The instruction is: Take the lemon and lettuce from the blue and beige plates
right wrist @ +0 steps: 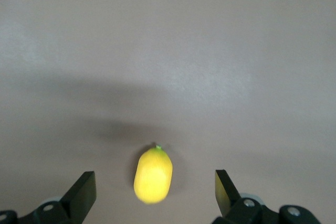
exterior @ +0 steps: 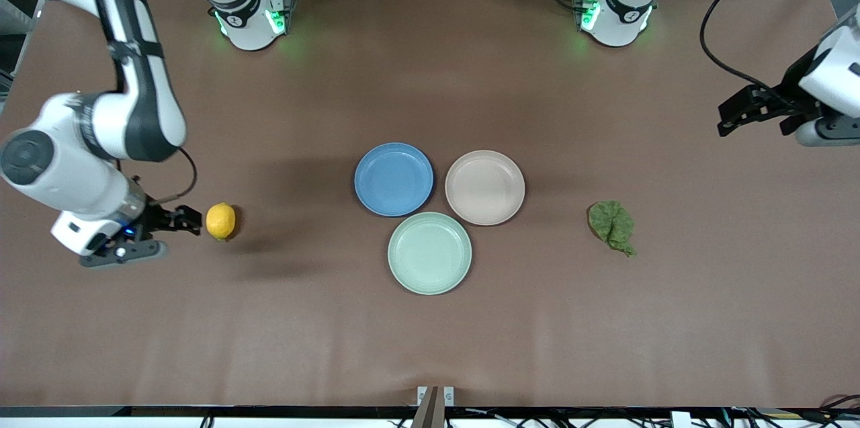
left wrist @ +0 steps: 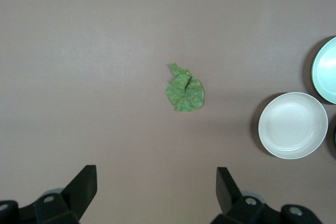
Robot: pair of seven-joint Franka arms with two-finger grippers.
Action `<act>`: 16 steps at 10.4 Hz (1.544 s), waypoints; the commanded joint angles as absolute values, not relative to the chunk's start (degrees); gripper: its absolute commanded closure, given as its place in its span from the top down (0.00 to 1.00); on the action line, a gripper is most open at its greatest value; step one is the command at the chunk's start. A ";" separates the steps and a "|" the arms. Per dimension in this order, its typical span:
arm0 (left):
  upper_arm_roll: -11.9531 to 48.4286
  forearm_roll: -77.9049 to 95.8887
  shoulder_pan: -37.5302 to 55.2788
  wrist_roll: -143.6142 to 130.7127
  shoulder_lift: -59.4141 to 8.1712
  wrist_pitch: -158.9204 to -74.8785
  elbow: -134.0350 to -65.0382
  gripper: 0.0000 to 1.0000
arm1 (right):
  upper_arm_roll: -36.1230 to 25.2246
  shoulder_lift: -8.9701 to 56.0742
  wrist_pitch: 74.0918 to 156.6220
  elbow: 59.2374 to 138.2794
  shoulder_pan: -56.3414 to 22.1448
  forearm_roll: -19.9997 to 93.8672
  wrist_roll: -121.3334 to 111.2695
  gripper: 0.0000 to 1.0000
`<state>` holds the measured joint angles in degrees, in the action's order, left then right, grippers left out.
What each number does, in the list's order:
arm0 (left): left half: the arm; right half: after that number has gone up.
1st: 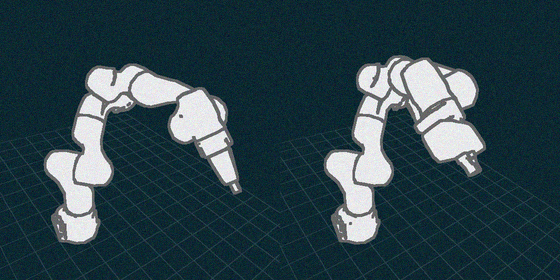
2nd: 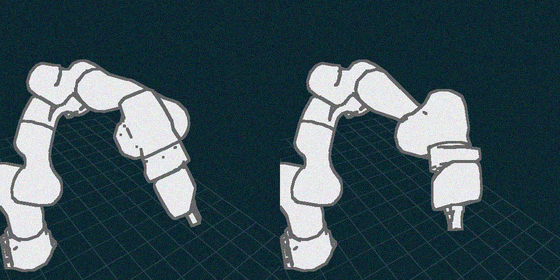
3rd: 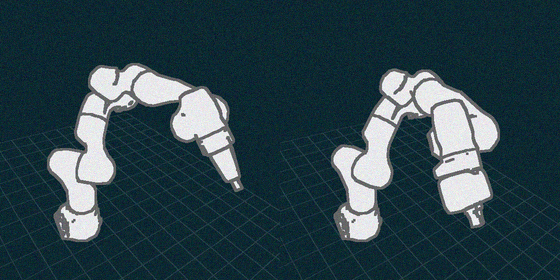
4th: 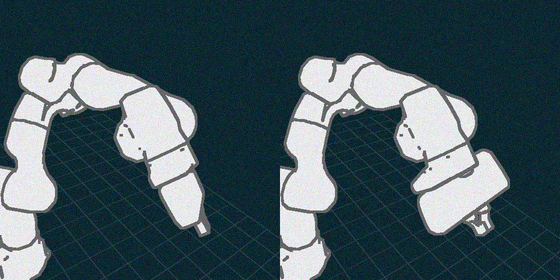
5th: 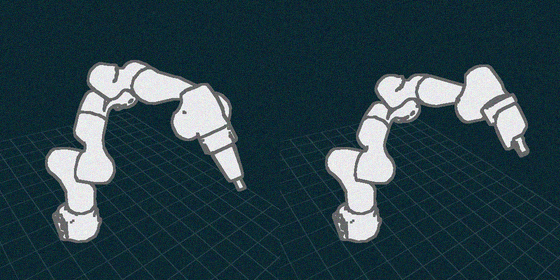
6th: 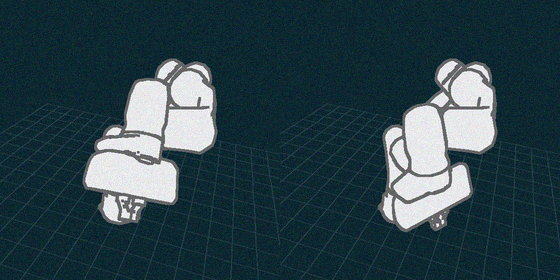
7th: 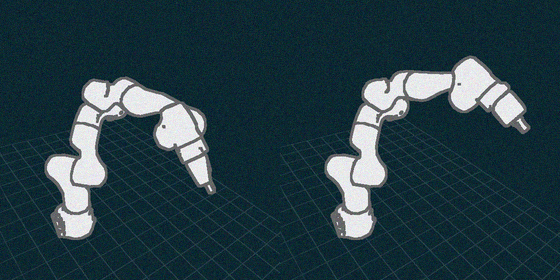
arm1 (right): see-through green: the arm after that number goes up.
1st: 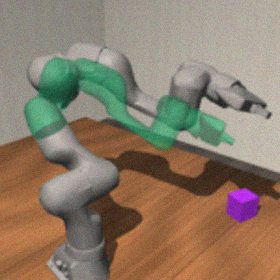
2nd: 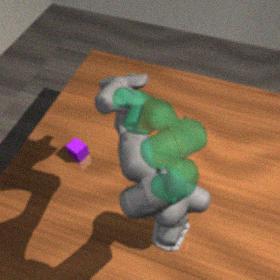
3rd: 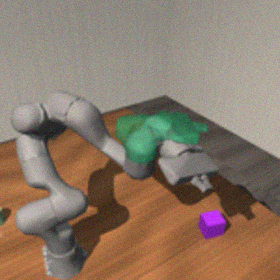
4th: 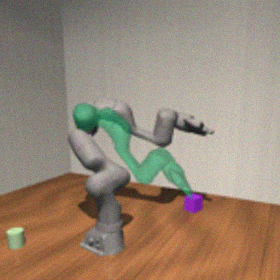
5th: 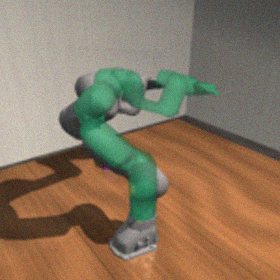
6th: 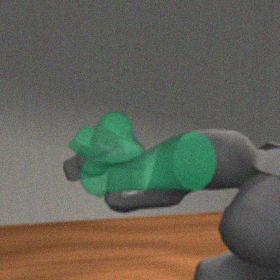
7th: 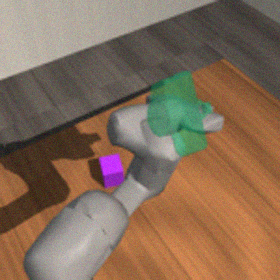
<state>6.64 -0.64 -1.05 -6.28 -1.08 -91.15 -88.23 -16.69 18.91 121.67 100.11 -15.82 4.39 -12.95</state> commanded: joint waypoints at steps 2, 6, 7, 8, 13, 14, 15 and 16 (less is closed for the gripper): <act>6.50 0.79 -0.61 -5.71 0.70 -89.39 -88.42 1.00 | -12.84 9.87 112.88 101.16 -11.00 5.19 -12.83 1.00; 7.38 0.70 -0.70 -6.59 -0.17 -89.91 -88.16 1.00 | -12.57 2.57 102.85 100.28 -8.36 5.01 -11.52 1.00; 7.38 0.44 -0.62 -6.50 -0.35 -89.83 -88.15 1.00 | -12.57 1.33 100.57 100.11 -7.74 5.10 -11.51 1.00; 7.30 0.00 -0.79 -5.55 -0.09 -89.65 -88.15 1.00 | -12.31 0.36 97.50 99.32 -7.13 5.01 -11.43 1.00; 6.59 -0.61 -2.19 -5.63 0.26 -89.38 -87.89 1.00 | -9.33 -0.97 84.73 94.31 -5.36 4.84 -7.65 1.00; 6.59 -0.70 -2.11 -5.71 0.18 -89.38 -87.19 1.00 | -9.06 -0.53 83.68 93.00 -5.27 4.92 -6.17 1.00; 6.59 -0.62 -2.11 -5.71 0.09 -89.38 -87.01 1.00 | -9.05 -0.09 83.58 91.68 -5.27 4.57 -5.98 1.00; 6.59 -0.53 -2.20 -5.71 0.09 -89.38 -86.92 1.00 | -9.14 0.09 83.32 90.89 -5.19 4.48 -5.89 1.00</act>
<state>6.51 -0.56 -1.88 -6.33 -0.23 -90.37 -87.75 -10.09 -0.56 84.84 93.39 -6.74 4.43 -6.91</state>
